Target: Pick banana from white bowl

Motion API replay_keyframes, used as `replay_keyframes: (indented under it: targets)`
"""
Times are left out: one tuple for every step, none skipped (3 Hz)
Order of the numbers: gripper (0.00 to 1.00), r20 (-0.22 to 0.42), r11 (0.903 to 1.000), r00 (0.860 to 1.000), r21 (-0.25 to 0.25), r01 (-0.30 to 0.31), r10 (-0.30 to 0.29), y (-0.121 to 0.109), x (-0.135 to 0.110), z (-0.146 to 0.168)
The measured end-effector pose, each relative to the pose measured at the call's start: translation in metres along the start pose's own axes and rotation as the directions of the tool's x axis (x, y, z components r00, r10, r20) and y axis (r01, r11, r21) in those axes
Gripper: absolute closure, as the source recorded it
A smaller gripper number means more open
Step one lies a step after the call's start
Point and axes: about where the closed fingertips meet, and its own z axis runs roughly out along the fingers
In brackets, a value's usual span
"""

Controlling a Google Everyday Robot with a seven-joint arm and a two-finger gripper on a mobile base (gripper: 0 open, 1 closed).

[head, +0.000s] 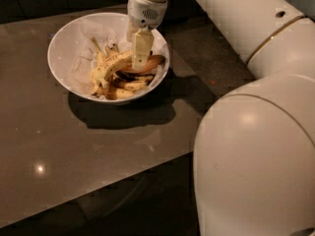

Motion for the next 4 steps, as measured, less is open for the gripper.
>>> replay_keyframes:
  targets:
    - [0.28, 0.008, 0.9998, 1.000, -0.019, -0.005, 0.005, 0.0042, -0.0018, 0.0061]
    - [0.29, 0.011, 0.9995, 1.000, -0.029, -0.009, 0.009, 0.0066, -0.0026, 0.0093]
    - [0.48, 0.005, 0.9996, 1.000, -0.024, -0.017, 0.017, 0.0087, -0.0020, 0.0099]
    - [0.71, 0.005, 0.9996, 1.000, -0.024, -0.017, 0.017, 0.0087, -0.0020, 0.0099]
